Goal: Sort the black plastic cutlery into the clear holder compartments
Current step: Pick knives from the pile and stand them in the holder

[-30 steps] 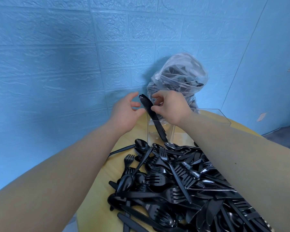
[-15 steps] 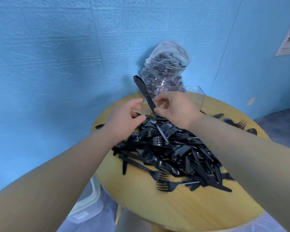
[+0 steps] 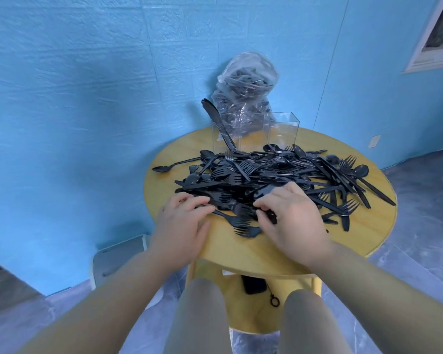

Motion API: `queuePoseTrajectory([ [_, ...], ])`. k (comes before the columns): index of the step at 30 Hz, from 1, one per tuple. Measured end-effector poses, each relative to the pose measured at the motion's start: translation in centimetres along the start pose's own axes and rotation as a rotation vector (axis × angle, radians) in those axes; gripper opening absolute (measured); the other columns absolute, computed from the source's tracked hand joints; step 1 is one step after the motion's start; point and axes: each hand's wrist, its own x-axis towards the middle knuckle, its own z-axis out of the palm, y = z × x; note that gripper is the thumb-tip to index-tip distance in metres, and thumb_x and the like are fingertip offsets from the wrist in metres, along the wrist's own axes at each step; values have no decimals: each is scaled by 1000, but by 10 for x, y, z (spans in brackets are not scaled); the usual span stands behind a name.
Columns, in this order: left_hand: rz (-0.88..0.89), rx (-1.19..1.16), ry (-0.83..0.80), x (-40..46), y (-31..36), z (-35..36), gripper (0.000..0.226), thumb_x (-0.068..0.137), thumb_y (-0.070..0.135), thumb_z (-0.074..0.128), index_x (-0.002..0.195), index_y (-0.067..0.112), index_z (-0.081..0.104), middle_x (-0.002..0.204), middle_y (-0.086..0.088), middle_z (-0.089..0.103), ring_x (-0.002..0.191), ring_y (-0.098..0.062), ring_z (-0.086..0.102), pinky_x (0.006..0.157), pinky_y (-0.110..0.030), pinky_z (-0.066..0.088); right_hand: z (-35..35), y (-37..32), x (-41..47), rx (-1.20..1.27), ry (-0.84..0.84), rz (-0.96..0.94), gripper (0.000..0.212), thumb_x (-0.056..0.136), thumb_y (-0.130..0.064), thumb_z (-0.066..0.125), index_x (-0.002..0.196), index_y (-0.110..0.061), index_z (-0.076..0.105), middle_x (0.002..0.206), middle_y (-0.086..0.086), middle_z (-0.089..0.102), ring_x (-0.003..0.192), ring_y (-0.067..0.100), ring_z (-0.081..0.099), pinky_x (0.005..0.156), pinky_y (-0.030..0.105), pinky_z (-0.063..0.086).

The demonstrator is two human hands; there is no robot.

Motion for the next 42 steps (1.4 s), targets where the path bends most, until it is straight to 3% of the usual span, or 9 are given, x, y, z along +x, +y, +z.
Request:
queuePoseTrajectory([
  [4,-24,32,-75,-10,6,3,52,86,50,28,121,31,62,127,16,57,121,-22,42,90,-46,37,7,2,-21,-29,13,0,16,71,-7,72,84,-16,75,75,-5,62,74,20,47,62,26,46],
  [10,-55,-33,-24,-10,3,1,48,82,50,31,110,29,64,120,17,59,120,-16,41,93,-44,35,12,3,-23,-38,-49,-33,14,71,-10,77,80,-19,76,76,-7,63,73,20,51,63,24,46],
  [13,-60,-53,-14,-4,10,1,49,84,46,28,117,30,60,126,17,55,124,-12,36,97,-43,34,10,9,-25,-10,5,22,14,72,-10,77,84,-17,74,79,-5,63,76,21,52,63,25,45],
  [17,-28,-88,16,17,31,3,40,92,41,41,127,31,57,131,16,53,127,-14,33,101,-40,33,8,20,-21,-56,91,129,13,73,-15,78,83,-15,69,79,-2,59,76,22,51,62,24,38],
  [21,112,-74,62,37,57,6,36,89,41,59,123,29,62,122,10,59,120,-19,41,95,-39,35,5,28,-19,-86,67,174,15,78,-21,74,91,-14,69,82,-1,62,81,24,52,66,28,45],
  [26,105,-18,-13,56,69,8,36,90,40,58,125,30,61,120,10,58,116,-17,43,92,-36,36,0,36,-12,-31,33,187,17,85,-12,65,101,-11,70,92,4,66,90,28,54,76,33,46],
  [33,41,16,19,60,52,7,34,86,38,65,118,27,66,116,8,63,115,-20,47,91,-38,40,-10,50,38,-100,-334,101,38,95,-16,48,133,-21,53,123,3,51,117,23,44,96,31,38],
  [37,63,33,27,63,45,7,28,85,34,68,112,28,70,113,10,65,115,-22,45,89,-41,39,-9,52,60,-178,-497,6,46,94,-12,47,138,-26,47,124,3,46,117,23,44,90,32,41],
  [42,107,33,-80,71,45,7,29,92,34,58,120,37,64,125,15,55,125,-18,33,101,-40,31,-8,55,72,-256,-562,-108,49,93,-13,49,139,-30,44,124,2,43,113,22,44,86,32,43],
])
